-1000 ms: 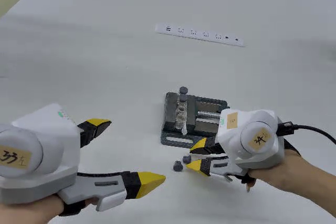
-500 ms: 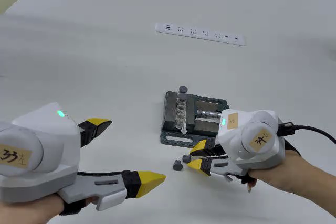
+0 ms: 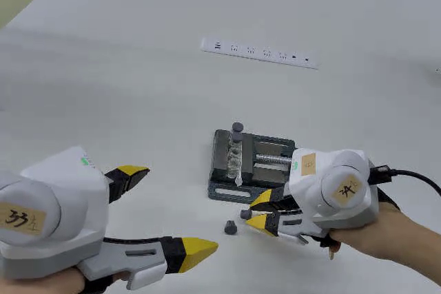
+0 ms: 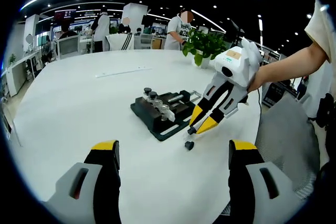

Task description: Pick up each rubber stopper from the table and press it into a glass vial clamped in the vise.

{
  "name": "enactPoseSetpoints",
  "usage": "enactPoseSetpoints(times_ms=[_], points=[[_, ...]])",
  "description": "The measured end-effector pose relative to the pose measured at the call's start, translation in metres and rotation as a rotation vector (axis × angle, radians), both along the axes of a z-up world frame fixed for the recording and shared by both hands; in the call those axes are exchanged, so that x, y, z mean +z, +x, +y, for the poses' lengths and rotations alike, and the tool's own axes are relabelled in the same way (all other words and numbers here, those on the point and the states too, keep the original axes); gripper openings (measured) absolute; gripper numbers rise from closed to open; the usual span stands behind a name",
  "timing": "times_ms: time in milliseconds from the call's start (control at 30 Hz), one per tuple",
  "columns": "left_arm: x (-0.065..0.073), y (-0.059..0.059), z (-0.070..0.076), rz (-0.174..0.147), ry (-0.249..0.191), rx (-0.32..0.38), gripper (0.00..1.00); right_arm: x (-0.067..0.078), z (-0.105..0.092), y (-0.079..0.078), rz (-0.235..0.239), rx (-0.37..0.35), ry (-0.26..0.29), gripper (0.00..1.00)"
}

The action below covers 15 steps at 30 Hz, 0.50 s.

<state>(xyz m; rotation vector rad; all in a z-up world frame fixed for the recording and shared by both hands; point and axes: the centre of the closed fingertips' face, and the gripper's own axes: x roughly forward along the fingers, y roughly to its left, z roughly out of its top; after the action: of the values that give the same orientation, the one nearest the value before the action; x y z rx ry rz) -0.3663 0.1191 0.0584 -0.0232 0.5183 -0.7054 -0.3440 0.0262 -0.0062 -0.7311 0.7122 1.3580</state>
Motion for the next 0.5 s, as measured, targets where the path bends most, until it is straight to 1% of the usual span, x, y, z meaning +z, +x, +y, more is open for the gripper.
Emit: enactPoseSetpoints(times_ms=[67, 133, 167, 200, 267, 367, 500], points=[[0.000, 0.000, -0.004, -0.001, 0.003, -0.015, 0.83, 0.007, -0.002, -0.001, 0.008, 0.001, -0.004, 0.06], [-0.001, 0.001, -0.006, 0.003, 0.000, -0.025, 0.83, 0.012, -0.008, -0.003, 0.036, 0.002, -0.033, 0.06], [-0.001, 0.001, -0.010, 0.007, -0.004, -0.033, 0.82, 0.017, -0.010, -0.004, 0.033, 0.011, -0.033, 0.06], [-0.001, 0.001, -0.013, 0.006, 0.002, -0.046, 0.82, 0.020, -0.012, -0.005, 0.036, 0.020, -0.040, 0.06], [-0.002, -0.001, -0.023, 0.006, 0.012, -0.073, 0.81, 0.027, -0.017, -0.007, 0.046, 0.038, -0.057, 0.06], [-0.002, 0.001, -0.033, 0.002, 0.012, -0.105, 0.78, 0.039, -0.021, -0.010, 0.062, 0.068, -0.077, 0.06], [-0.001, 0.004, -0.047, -0.014, 0.038, -0.153, 0.73, 0.054, -0.024, -0.016, 0.081, 0.119, -0.123, 0.06]])
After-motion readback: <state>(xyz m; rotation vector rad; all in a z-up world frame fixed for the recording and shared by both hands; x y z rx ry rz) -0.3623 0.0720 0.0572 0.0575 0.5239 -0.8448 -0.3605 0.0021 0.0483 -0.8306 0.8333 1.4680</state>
